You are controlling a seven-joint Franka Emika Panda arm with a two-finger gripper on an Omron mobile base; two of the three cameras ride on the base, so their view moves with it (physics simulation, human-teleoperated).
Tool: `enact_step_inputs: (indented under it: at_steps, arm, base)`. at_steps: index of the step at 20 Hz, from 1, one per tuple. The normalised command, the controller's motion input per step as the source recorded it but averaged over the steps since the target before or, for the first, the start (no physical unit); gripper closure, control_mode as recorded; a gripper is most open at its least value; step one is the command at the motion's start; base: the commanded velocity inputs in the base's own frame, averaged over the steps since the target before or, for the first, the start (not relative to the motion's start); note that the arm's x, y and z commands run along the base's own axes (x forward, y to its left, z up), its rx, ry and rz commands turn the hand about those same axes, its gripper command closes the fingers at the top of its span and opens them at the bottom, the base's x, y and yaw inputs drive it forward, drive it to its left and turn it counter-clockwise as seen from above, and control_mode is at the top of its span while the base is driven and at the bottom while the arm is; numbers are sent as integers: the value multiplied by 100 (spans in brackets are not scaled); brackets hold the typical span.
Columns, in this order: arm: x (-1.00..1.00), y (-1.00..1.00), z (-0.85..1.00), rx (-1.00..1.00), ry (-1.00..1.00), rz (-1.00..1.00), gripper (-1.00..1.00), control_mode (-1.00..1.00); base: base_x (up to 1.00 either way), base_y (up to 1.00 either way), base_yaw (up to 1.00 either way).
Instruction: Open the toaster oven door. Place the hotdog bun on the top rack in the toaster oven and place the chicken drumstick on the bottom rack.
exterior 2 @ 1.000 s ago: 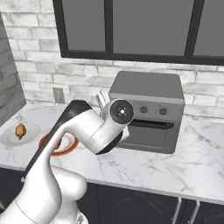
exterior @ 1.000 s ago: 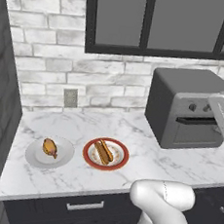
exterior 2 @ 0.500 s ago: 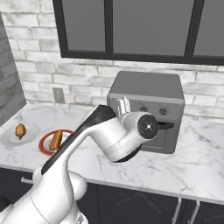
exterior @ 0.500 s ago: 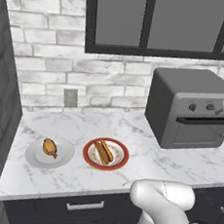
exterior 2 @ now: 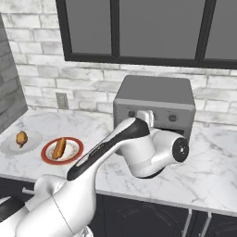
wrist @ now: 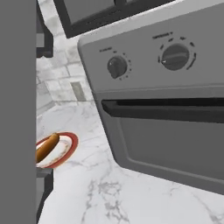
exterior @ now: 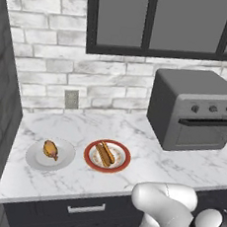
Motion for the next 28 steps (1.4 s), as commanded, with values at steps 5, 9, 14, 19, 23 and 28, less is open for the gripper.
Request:
enact_step_inputs:
  at_steps: [5, 9, 14, 19, 23, 28]
  arm:
    - [23, -4, -19, 5, 3, 5, -100, -100]
    - [32, -3, -15, 0, 6, 7, -100, -100]
    - [26, -8, -24, 5, 6, 5, -100, -100]
    - [27, -4, -27, 12, 0, 0, -100, -100]
    - [33, -8, -19, 9, 0, 0, -100, -100]
    - [34, -11, -18, 2, 1, 0, -100, -100]
  base:
    - [0, 0, 0]
    - [0, 0, 0]
    - [0, 0, 0]
    - [0, 0, 0]
    - [0, 0, 0]
    - [0, 0, 0]
